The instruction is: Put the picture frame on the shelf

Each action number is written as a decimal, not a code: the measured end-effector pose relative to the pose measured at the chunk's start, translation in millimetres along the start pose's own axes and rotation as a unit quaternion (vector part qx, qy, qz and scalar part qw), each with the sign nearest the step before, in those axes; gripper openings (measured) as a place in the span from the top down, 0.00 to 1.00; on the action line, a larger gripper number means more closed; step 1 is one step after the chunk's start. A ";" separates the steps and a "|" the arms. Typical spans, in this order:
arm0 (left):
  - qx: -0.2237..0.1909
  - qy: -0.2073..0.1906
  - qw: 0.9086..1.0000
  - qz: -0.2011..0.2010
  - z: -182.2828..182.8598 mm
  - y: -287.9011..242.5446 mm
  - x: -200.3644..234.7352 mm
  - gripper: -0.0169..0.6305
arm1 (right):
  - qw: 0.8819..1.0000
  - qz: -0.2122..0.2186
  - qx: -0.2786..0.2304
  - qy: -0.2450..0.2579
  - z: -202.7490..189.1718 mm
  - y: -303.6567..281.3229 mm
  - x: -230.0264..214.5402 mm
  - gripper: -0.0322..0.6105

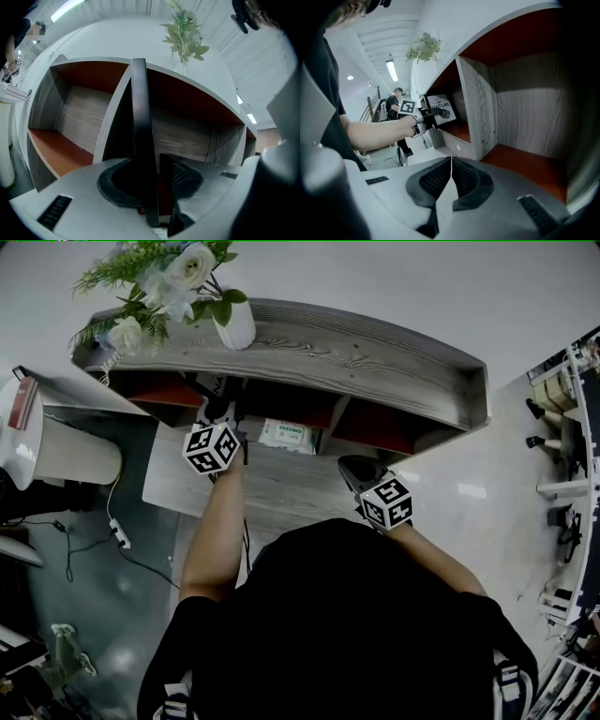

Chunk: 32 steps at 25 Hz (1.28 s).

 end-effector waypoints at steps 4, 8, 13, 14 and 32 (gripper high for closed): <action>-0.002 -0.002 1.000 0.002 1.7 4.2 0.9 0.77 | 1.000 0.001 -0.002 -0.001 -0.5 0.9 1.6 0.92; 0.000 -0.003 1.000 0.004 1.3 8.5 -0.9 0.76 | 1.000 0.002 -0.003 -0.001 0.1 3.1 3.9 0.92; 0.001 -0.005 1.000 0.005 0.5 12.4 -2.9 0.75 | 1.000 0.003 -0.006 -0.004 -0.1 5.5 6.3 0.92; 0.001 -0.005 1.000 0.006 0.2 13.2 -2.7 0.75 | 1.000 0.002 -0.007 -0.004 -0.2 5.8 6.6 0.92; 0.011 -0.005 1.000 0.023 -8.2 45.5 5.6 0.73 | 1.000 0.008 -0.012 -0.006 -0.4 13.4 18.9 0.93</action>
Point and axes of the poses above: the fingertips, and each gripper's own axes: y backward along the fingers, x to its left, z out of its top, the point moved 10 cm from there along y, backward along the fingers, and after that the axes turned 15 degrees about y, right-handed, at the moved point
